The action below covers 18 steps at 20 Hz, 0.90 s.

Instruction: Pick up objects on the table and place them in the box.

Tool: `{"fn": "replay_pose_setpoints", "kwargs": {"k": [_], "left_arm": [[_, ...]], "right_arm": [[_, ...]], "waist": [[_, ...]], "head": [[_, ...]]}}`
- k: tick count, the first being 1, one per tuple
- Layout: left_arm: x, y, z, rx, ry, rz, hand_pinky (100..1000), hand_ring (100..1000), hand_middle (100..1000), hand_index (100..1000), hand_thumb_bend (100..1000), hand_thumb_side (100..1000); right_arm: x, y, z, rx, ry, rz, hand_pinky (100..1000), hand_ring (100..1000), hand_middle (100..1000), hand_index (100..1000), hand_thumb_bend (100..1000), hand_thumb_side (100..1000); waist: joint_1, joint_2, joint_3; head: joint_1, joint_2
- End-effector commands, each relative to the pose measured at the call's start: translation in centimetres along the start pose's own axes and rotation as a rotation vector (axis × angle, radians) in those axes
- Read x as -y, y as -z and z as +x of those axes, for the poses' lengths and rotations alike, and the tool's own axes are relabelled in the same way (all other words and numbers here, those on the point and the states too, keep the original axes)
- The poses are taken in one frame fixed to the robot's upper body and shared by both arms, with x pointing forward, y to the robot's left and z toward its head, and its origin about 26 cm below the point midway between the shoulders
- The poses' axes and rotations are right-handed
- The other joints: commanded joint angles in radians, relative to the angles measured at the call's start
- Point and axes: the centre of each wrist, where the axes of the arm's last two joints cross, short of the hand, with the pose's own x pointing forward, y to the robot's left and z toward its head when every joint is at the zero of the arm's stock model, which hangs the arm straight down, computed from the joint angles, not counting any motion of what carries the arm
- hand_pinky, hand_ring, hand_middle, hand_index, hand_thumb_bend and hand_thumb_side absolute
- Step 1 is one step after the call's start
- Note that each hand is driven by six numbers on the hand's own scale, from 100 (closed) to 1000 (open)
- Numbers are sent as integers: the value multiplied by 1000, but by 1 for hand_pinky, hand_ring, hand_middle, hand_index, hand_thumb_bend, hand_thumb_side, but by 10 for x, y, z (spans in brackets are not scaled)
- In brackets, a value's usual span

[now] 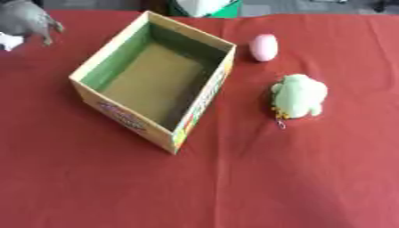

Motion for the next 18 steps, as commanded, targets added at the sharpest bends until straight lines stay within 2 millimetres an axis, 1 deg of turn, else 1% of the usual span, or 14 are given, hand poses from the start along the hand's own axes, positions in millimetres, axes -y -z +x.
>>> {"fn": "replay_pose_setpoints", "kwargs": {"k": [1, 7, 11, 14, 18], "left_arm": [[-28, 1, 7, 21, 0, 94, 376, 404, 267, 311, 100, 315], [-49, 19, 40, 119, -36, 206, 379, 398, 264, 306, 100, 316], [-56, 29, 63, 187, -58, 244, 385, 404, 267, 306, 100, 321], [-56, 38, 79, 222, -79, 258, 387, 404, 267, 306, 100, 323], [-47, 49, 97, 252, -100, 241, 393, 407, 274, 312, 100, 333]], "right_arm": [[3, 6, 6, 26, 3, -2, 789, 839, 730, 846, 100, 1000], [1, 9, 7, 32, 18, 7, 789, 837, 731, 845, 100, 1000], [0, 9, 8, 34, 27, 11, 789, 835, 732, 846, 100, 1000], [-1, 9, 8, 32, 33, 15, 789, 833, 732, 846, 100, 1000], [-3, 10, 9, 34, 41, 16, 789, 833, 732, 846, 100, 1000]], "waist": [[4, -31, 0], [9, -46, -7], [14, -53, -12], [18, -56, -19], [22, -54, -27]], "head": [[-3, 6], [-4, 12], [0, 15], [2, 14], [2, 10]]}}
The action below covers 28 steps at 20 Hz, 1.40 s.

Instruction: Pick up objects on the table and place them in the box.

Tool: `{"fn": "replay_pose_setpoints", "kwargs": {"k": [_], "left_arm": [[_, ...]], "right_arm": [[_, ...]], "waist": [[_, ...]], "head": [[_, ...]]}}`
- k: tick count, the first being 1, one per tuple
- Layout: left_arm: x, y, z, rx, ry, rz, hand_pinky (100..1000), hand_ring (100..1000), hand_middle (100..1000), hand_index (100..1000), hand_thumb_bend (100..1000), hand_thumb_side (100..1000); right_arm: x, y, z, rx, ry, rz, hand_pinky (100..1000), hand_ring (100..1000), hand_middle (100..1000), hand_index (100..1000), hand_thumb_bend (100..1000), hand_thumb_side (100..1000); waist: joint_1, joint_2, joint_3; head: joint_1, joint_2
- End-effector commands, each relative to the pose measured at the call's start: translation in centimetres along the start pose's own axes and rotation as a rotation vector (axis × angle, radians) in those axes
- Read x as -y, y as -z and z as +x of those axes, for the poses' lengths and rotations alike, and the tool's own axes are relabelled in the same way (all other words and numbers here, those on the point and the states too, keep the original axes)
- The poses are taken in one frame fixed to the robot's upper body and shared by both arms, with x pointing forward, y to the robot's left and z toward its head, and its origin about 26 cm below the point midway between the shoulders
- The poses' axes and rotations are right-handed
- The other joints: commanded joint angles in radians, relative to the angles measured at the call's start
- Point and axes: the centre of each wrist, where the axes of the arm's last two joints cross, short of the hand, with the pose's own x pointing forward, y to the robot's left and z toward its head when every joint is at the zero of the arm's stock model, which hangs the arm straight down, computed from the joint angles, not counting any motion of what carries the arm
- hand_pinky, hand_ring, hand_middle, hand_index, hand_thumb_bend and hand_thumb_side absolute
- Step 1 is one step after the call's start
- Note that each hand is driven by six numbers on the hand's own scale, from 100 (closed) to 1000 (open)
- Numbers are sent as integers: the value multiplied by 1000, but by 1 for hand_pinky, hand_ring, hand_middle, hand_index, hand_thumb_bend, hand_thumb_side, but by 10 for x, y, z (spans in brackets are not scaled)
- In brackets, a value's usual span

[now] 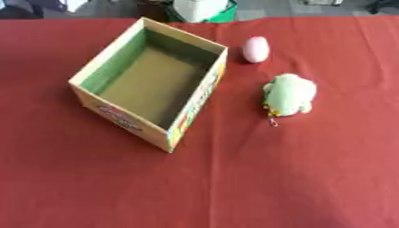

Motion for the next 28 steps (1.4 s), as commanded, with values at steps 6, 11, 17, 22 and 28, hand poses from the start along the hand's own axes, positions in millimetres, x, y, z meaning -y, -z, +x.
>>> {"fn": "replay_pose_setpoints", "kwargs": {"k": [6, 11, 17, 22, 28], "left_arm": [[23, 17, 13, -1, -27, -46, 406, 428, 298, 331, 100, 329], [43, 23, 16, -14, -61, -86, 426, 445, 330, 355, 100, 319], [64, 24, 18, -20, -120, -139, 461, 469, 374, 401, 100, 312], [83, 23, 18, -20, -151, -213, 512, 521, 459, 497, 100, 271], [98, 23, 16, -8, -150, -282, 550, 587, 524, 587, 100, 399]], "right_arm": [[-1, 10, 8, 42, 23, 4, 789, 833, 731, 846, 100, 1000], [-2, 10, 8, 45, 28, 1, 789, 832, 731, 846, 100, 1000], [-1, 11, 8, 44, 28, -6, 789, 832, 731, 846, 100, 1000], [-2, 12, 9, 47, 31, -9, 789, 832, 731, 846, 100, 1000], [-2, 12, 9, 48, 34, -12, 789, 832, 731, 846, 100, 1000]], "waist": [[4, -16, -14], [6, -8, -17], [4, -2, -17], [2, 2, -21], [-1, 5, -25]], "head": [[5, -5], [4, -5], [-6, 4], [-10, 4], [-7, 2]]}}
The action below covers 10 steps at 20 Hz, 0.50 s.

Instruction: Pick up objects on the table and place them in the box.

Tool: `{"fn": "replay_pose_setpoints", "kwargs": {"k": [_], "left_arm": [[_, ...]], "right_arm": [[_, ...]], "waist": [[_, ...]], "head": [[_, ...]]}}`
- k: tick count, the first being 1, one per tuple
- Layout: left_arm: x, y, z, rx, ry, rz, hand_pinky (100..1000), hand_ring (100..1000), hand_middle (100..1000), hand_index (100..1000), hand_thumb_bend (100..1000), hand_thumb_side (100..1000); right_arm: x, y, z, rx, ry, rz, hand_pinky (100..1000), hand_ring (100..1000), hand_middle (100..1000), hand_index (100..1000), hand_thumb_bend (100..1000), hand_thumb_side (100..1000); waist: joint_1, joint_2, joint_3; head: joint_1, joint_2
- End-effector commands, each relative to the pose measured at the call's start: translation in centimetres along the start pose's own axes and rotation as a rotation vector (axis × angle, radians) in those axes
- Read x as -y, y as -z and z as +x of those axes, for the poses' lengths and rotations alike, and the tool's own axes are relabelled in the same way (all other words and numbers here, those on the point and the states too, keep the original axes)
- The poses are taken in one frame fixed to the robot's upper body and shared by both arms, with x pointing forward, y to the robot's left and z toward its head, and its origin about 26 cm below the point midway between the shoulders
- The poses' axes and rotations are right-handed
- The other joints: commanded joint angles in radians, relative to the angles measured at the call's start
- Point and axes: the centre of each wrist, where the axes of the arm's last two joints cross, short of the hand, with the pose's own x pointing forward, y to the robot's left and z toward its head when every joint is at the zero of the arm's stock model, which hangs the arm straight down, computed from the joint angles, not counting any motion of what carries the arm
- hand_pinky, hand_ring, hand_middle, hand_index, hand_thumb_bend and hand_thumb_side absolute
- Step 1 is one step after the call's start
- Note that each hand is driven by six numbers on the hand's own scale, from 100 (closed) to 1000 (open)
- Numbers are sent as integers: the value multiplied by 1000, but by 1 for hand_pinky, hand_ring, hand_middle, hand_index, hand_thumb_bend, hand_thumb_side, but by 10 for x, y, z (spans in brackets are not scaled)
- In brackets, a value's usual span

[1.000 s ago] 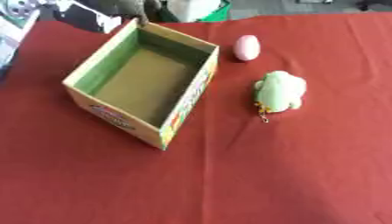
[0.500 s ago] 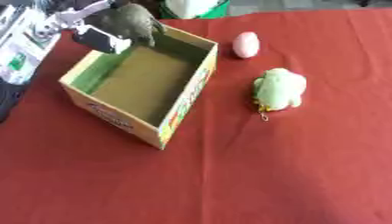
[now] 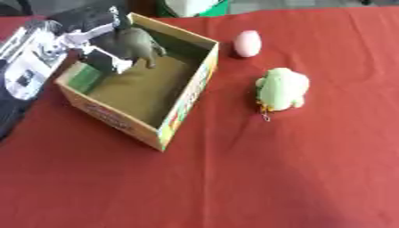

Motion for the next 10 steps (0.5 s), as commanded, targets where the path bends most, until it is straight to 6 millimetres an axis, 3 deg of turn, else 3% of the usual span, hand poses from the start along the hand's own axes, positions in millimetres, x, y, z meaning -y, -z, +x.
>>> {"fn": "replay_pose_setpoints", "kwargs": {"k": [1, 2, 6, 9, 10], "left_arm": [[-5, -1, -6, -3, 27, -22, 565, 618, 557, 629, 100, 441], [-2, -1, -7, -4, 33, -49, 570, 635, 577, 653, 100, 462], [-1, 0, -10, -1, 65, -118, 605, 734, 692, 769, 306, 592], [-4, -1, -11, -6, 108, -137, 646, 835, 804, 875, 623, 759], [-5, -2, -11, -12, 125, -144, 660, 858, 828, 898, 689, 781]], "right_arm": [[2, 8, 6, 33, 7, -7, 789, 832, 731, 846, 100, 1000], [2, 8, 7, 34, 7, -6, 789, 832, 732, 846, 100, 1000], [2, 11, 8, 44, 6, -2, 788, 830, 733, 846, 100, 1000], [2, 13, 9, 52, 5, 2, 789, 831, 733, 844, 100, 999], [2, 14, 9, 57, 2, 6, 789, 831, 733, 844, 100, 998]], "waist": [[-4, -18, -2], [-4, -18, -3], [-5, -20, -4], [-6, -21, -4], [-7, -22, -4]], "head": [[-1, 2], [-1, 3], [-2, 6], [-1, 7], [0, 8]]}}
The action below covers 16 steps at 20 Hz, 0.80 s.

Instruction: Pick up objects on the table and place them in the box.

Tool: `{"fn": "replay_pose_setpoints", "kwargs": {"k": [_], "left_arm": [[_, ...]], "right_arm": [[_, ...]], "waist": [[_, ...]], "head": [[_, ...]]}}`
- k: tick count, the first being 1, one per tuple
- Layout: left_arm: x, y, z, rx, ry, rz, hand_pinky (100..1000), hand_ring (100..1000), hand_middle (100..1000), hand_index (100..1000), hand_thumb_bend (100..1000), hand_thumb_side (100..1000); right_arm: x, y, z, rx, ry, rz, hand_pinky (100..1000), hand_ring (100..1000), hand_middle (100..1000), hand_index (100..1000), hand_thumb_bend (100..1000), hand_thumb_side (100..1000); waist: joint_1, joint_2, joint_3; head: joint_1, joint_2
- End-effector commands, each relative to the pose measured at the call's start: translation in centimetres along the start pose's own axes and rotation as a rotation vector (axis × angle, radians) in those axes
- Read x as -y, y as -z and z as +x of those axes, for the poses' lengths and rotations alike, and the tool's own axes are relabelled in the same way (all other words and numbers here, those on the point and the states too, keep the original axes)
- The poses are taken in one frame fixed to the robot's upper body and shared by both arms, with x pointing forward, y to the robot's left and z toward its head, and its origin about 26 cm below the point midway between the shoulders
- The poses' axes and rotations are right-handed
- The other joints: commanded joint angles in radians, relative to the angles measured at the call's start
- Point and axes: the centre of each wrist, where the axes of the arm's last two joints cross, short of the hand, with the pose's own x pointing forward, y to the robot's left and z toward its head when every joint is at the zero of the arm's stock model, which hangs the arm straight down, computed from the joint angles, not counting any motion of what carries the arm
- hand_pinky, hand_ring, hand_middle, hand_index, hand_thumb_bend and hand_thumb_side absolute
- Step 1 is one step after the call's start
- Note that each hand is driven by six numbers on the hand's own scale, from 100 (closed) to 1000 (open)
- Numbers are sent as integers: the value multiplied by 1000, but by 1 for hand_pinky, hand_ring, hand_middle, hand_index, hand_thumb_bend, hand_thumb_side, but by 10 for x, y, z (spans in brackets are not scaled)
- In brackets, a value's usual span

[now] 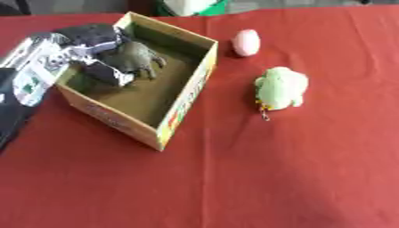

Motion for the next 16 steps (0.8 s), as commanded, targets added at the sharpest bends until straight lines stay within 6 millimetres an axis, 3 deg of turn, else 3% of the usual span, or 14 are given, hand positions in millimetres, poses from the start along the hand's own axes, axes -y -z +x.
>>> {"fn": "replay_pose_setpoints", "kwargs": {"k": [1, 5, 9, 16], "left_arm": [[-18, -8, -5, -29, 64, 10, 671, 880, 849, 923, 755, 794], [-24, -11, -5, -69, 122, 4, 706, 944, 898, 982, 996, 818], [-30, -14, -4, -97, 156, 28, 713, 963, 917, 1000, 1000, 914], [-58, -30, 4, -101, 169, 197, 705, 945, 902, 978, 999, 923]], "right_arm": [[4, 10, 7, 46, -7, 14, 789, 830, 734, 844, 100, 997], [6, 16, 9, 63, -29, 27, 790, 828, 737, 843, 100, 998], [7, 23, 12, 71, -60, 51, 790, 832, 740, 843, 100, 999], [10, 40, 20, 93, -179, 152, 797, 846, 781, 857, 100, 1000]], "waist": [[-6, -23, -1], [-9, -25, 0], [-13, -27, 2], [-20, -33, 8]], "head": [[0, 9], [3, 12], [3, 13], [-3, 20]]}}
